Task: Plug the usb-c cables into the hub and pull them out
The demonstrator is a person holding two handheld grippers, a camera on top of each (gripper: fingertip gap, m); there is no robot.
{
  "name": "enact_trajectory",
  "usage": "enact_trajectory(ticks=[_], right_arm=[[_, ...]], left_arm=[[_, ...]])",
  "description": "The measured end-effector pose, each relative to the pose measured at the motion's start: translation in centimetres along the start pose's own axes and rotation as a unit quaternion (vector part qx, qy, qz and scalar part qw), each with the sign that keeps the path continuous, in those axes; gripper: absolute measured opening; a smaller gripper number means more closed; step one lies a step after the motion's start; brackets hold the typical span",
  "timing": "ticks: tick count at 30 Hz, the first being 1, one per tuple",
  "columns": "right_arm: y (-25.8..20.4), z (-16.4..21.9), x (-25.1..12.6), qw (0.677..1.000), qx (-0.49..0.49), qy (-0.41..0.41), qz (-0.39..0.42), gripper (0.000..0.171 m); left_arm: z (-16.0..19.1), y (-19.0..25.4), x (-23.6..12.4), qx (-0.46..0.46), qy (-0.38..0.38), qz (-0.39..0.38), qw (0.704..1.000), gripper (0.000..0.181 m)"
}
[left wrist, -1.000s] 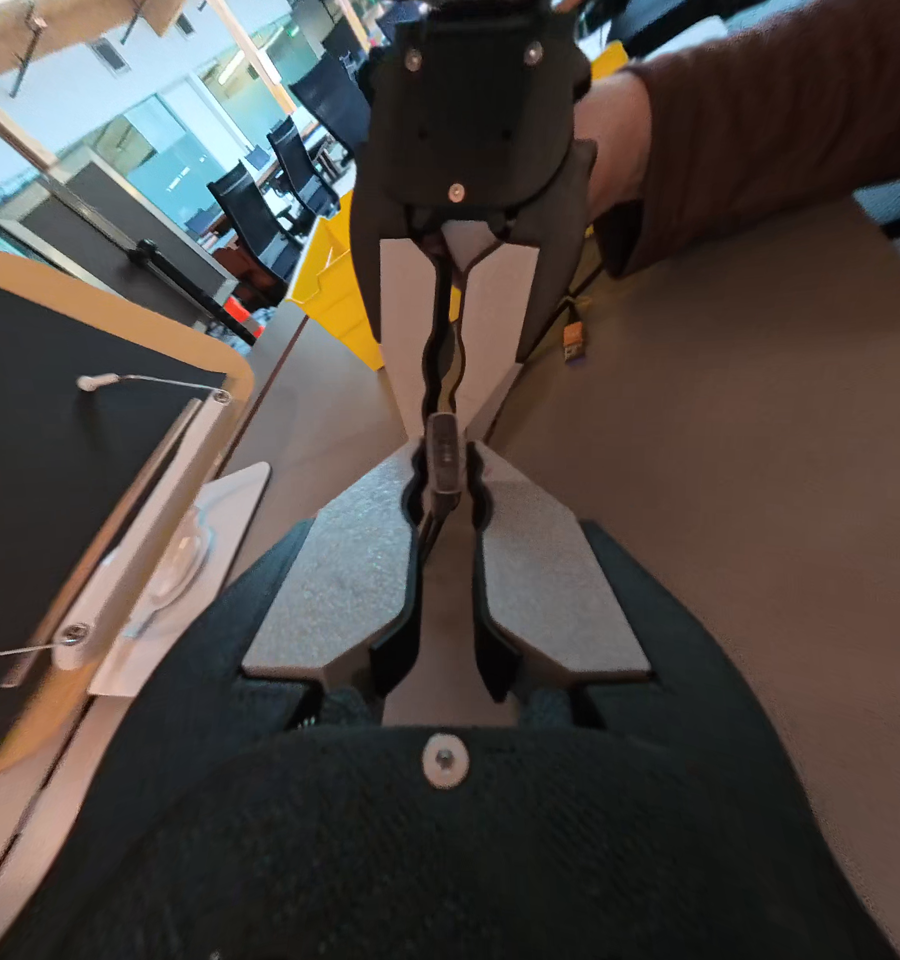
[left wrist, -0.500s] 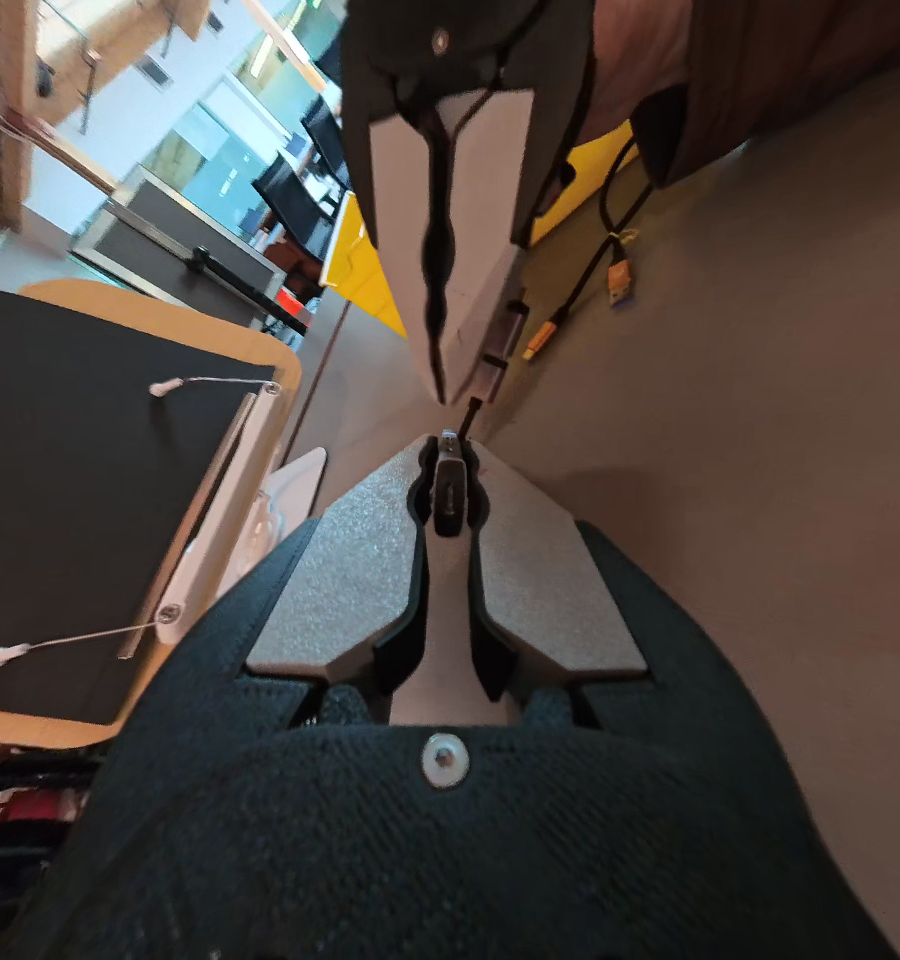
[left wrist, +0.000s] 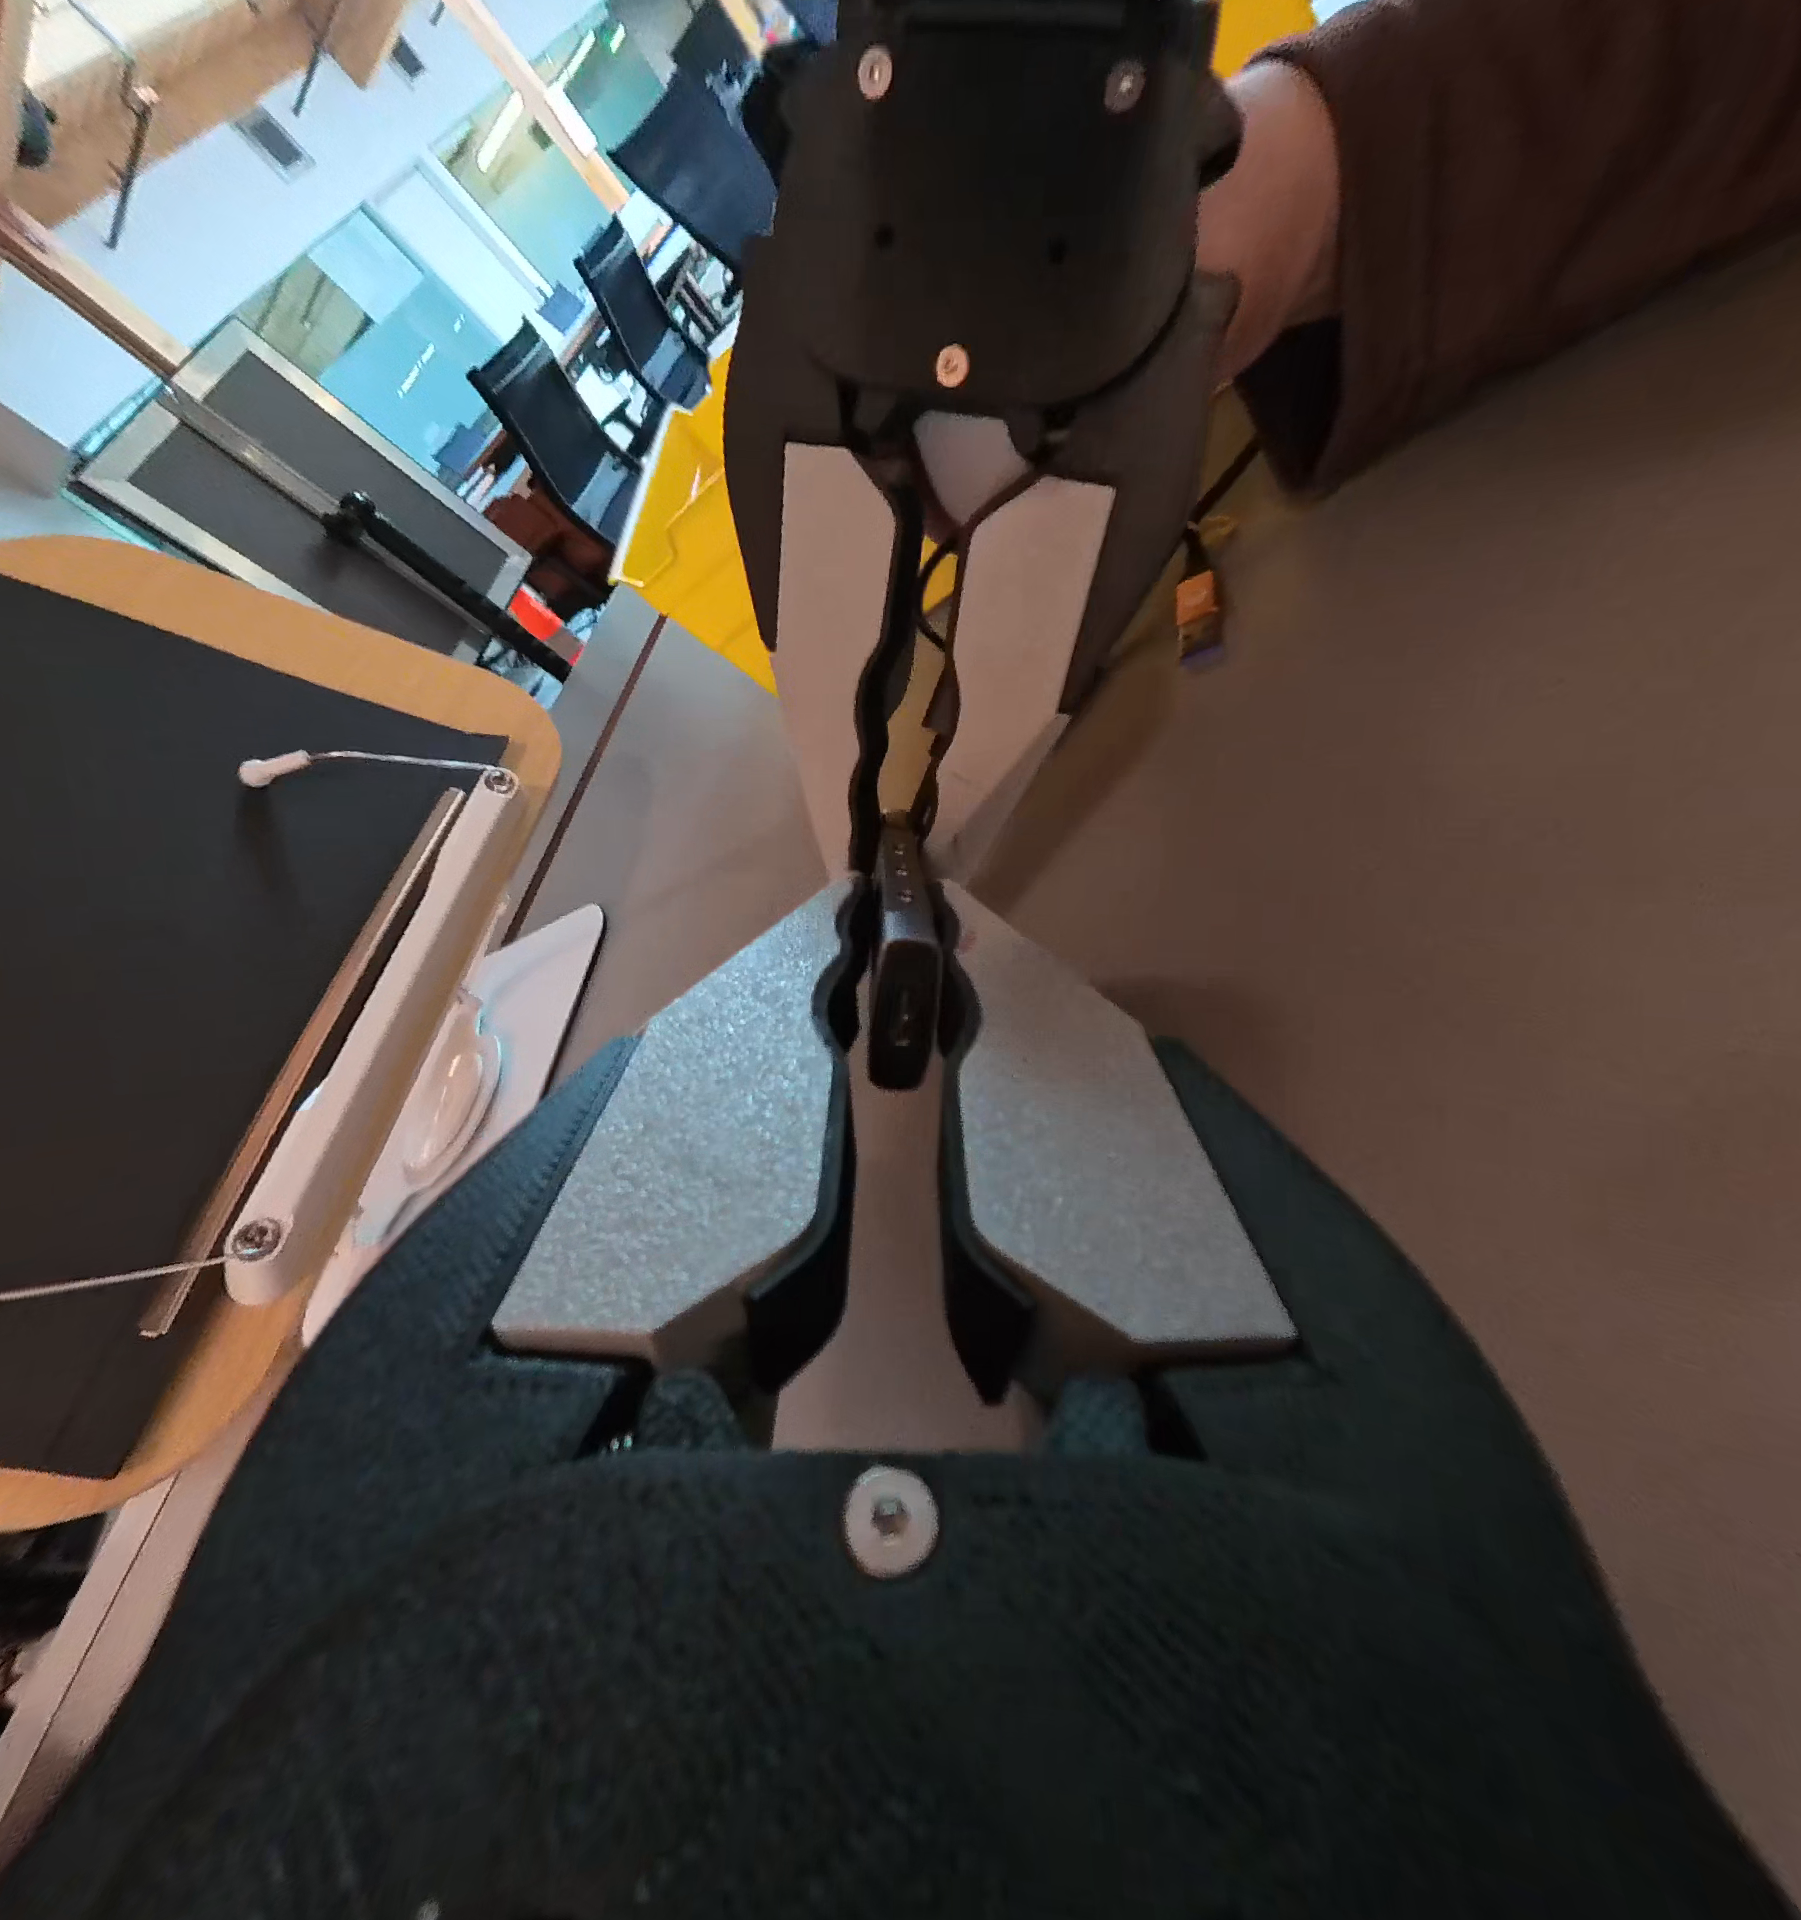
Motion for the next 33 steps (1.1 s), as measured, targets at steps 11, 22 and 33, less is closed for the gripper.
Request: enact_trajectory(ticks=[11, 22, 33], right_arm=[[-0.7, -0.4, -0.1, 1.000, -0.010, 0.011, -0.018, 0.011], [-0.7, -0.6, -0.6, 0.999, -0.002, 0.026, -0.032, 0.011], [-0.4, -0.7, -0.9, 0.999, 0.010, 0.034, -0.035, 0.011]], left_arm=[[0.8, 0.5, 1.1, 0.026, -0.045, -0.009, 0.999, 0.007], [0.0, 0.8, 0.9, 0.052, -0.030, -0.012, 0.998, 0.007], [-0.5, 0.8, 0.8, 0.056, -0.010, -0.031, 0.998, 0.008]])
Point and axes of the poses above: each gripper's, where its closed fingertips meet, x out along the fingers, z out of its underside, y = z × x across the jaws, the point moved 7 cm from there along -x, back along the fingers, and after that the axes turned 11 degrees about z, right-handed, at the moved point
